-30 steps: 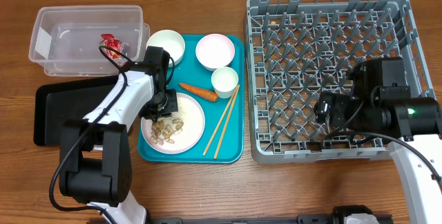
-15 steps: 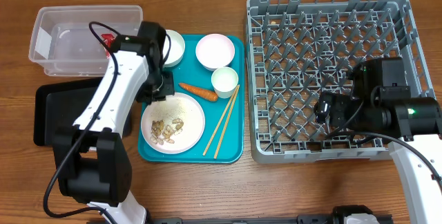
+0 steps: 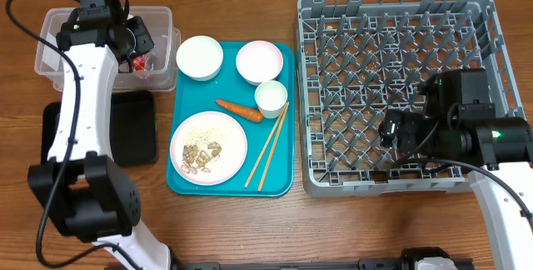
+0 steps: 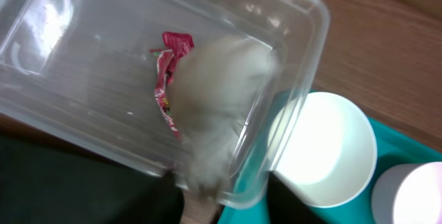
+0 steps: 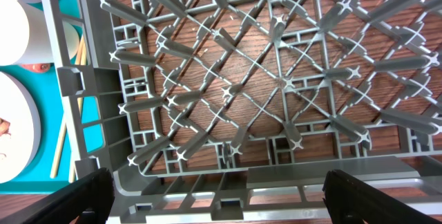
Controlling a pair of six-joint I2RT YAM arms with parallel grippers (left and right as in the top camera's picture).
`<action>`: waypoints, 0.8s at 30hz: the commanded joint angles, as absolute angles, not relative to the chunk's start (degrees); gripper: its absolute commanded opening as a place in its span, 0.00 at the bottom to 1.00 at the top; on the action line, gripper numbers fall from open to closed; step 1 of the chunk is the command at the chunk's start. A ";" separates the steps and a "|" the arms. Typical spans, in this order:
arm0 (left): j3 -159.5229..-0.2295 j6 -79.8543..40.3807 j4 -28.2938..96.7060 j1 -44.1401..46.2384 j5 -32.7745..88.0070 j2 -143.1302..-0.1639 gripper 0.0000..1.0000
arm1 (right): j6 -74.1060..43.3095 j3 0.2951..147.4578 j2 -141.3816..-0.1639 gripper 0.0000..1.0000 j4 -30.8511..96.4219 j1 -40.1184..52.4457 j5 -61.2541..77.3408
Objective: Sort waste into correct bins and load items into the dishwasher
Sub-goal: 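Carry the tissue left and release it into the clear bin, then grasp the white cup on the teal tray with the left gripper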
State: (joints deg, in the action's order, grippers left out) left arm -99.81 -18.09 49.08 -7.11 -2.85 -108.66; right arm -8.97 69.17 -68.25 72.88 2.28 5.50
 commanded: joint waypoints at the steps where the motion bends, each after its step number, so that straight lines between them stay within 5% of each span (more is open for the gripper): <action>1: -100.47 -18.39 48.80 -6.63 -2.98 -112.25 0.59 | -8.60 70.89 -67.64 1.00 72.55 2.17 4.99; 9: -101.78 -17.72 54.30 -6.11 2.57 -108.38 0.56 | -8.60 70.89 -67.64 1.00 72.14 2.17 4.99; 17: -99.11 -17.47 81.67 -3.14 9.74 -107.48 0.67 | -8.54 70.87 -68.45 1.00 67.51 2.28 9.87; 24: -95.48 -15.57 79.37 3.44 9.96 -107.48 0.68 | -8.58 70.87 -70.67 1.00 66.72 2.28 12.97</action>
